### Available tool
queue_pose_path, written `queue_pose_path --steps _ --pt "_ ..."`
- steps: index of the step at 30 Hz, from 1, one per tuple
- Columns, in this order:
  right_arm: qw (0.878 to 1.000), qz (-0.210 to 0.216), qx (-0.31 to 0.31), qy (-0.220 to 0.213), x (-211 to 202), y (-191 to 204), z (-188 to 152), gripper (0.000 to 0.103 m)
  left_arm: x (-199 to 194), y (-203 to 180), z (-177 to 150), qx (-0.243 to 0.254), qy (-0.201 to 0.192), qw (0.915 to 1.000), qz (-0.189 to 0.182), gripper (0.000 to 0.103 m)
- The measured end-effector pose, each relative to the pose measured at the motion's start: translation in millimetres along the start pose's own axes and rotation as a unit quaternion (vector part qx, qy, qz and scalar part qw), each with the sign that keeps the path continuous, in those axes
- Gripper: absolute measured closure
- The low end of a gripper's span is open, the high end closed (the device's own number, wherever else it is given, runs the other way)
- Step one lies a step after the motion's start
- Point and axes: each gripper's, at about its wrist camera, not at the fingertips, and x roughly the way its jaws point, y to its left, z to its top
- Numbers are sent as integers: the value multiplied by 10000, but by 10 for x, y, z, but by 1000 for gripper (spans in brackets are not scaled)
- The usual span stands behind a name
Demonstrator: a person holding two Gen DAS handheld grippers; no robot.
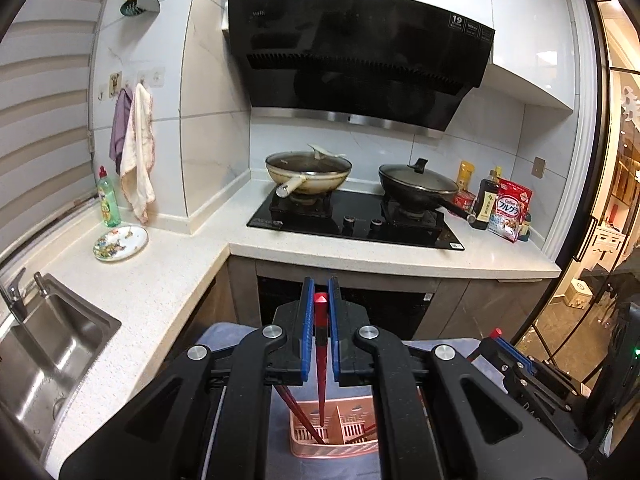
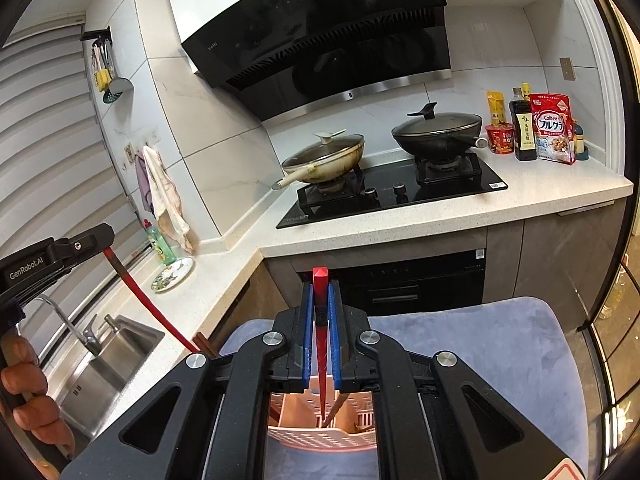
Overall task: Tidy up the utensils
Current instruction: 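Open the left tool to drop its chopstick in while the right tool releases its chopstick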
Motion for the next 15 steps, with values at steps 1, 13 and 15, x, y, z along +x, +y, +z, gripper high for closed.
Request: queue_pose_path --steps 1,13,15 --pt "10000 -37 -23 23 15 0 -16 96 39 8 -32 -22 56 10000 16 96" --pt "9999 -58 -92 -116 -212 1 -23 92 26 162 -281 -120 272 9992 265 70" --pt "9998 -41 -156 -124 -268 35 -34 92 -26 167 -315 -85 282 9990 327 64"
